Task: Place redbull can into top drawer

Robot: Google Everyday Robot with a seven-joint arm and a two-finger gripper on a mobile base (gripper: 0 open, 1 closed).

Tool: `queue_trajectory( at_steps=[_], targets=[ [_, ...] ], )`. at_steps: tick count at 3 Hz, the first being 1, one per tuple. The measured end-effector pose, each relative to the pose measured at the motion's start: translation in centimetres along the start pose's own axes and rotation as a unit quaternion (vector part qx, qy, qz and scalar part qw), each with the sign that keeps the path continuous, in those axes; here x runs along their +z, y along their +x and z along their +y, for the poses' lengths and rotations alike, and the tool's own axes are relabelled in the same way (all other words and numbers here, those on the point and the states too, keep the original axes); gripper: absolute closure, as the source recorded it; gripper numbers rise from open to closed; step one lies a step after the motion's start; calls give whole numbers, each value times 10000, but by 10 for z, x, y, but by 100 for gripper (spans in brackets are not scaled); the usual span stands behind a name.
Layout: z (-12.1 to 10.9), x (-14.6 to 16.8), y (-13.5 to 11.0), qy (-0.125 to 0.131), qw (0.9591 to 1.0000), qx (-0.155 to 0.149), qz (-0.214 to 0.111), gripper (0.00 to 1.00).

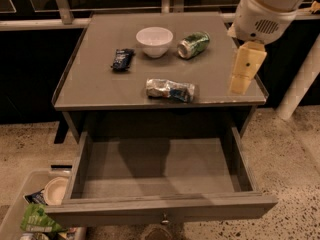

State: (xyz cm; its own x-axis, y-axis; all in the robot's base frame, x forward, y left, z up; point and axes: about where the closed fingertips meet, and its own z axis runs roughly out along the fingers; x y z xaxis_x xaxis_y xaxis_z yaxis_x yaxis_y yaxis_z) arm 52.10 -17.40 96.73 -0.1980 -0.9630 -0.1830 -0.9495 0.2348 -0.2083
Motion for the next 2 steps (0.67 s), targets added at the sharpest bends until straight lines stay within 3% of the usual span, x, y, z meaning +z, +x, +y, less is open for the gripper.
queue_trajectory(
  at_steps=[1, 2],
  targets=[
    [-13, 16, -35, -132, 9993, -297, 163, 0],
    [0, 20, -66, -228, 9965, -753, 270, 0]
  ],
)
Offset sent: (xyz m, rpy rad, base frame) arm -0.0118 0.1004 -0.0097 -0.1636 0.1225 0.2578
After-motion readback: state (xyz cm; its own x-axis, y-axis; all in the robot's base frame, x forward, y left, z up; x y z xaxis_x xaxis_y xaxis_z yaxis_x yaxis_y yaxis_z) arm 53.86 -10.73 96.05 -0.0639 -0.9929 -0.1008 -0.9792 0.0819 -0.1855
